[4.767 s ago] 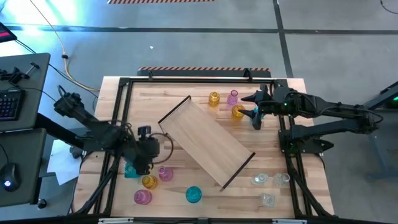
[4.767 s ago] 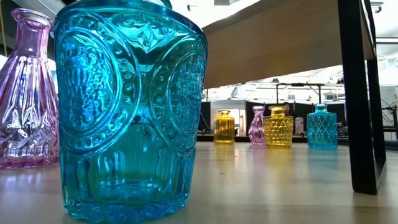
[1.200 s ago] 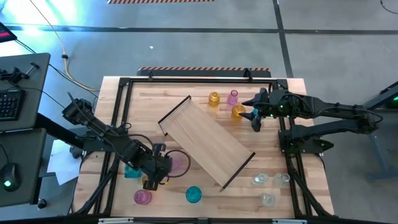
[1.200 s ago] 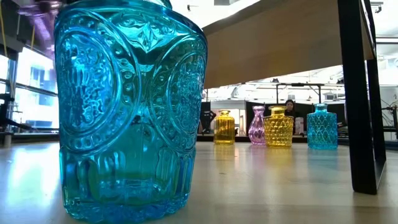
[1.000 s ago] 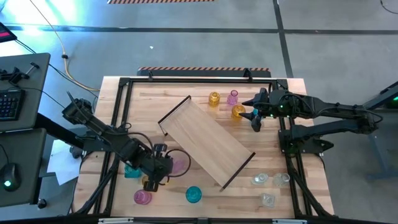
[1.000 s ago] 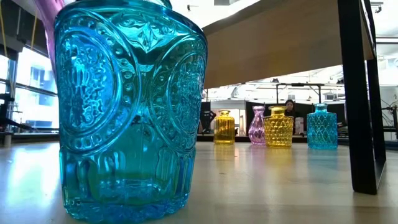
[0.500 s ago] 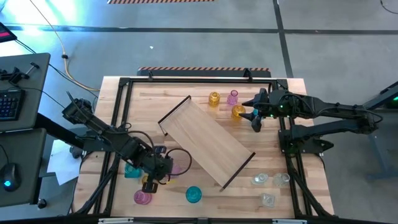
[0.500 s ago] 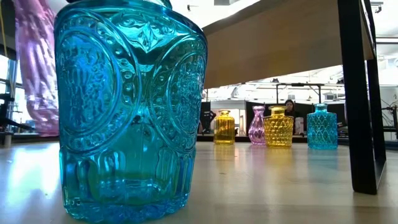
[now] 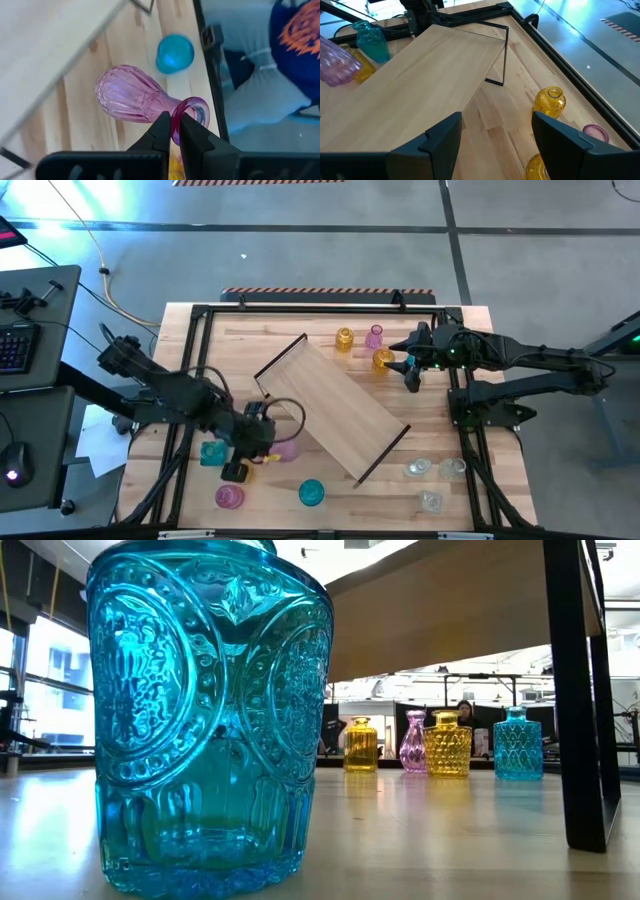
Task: Sort vases onto shelf
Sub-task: Put the middle pink flower vase on the shelf
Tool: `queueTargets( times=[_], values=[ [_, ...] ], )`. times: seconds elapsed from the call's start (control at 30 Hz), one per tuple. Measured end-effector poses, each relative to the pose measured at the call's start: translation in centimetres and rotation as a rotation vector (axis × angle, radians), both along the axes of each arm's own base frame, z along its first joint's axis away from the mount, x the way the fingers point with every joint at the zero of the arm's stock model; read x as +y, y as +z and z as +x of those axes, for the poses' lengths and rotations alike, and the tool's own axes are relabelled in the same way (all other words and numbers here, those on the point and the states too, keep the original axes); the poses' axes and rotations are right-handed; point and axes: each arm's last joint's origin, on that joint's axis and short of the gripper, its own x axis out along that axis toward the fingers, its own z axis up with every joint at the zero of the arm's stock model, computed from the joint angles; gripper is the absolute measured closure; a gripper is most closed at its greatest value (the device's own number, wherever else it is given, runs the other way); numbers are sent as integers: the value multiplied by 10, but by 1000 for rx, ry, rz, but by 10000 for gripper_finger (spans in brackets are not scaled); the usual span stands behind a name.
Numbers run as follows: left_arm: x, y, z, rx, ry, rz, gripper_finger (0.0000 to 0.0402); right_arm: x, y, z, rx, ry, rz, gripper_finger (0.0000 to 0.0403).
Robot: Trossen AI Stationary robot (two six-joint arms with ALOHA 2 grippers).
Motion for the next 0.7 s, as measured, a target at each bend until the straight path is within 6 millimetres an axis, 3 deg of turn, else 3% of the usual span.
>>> queueTargets(
  times=[0.37,0.7],
  values=[
    [40,44,4,-101,-16,34,392,0,-2,-1,18,4,8,174],
    [87,44,24,-148,-16,118,392,0,-7,10,31,35,57,174]
  ],
)
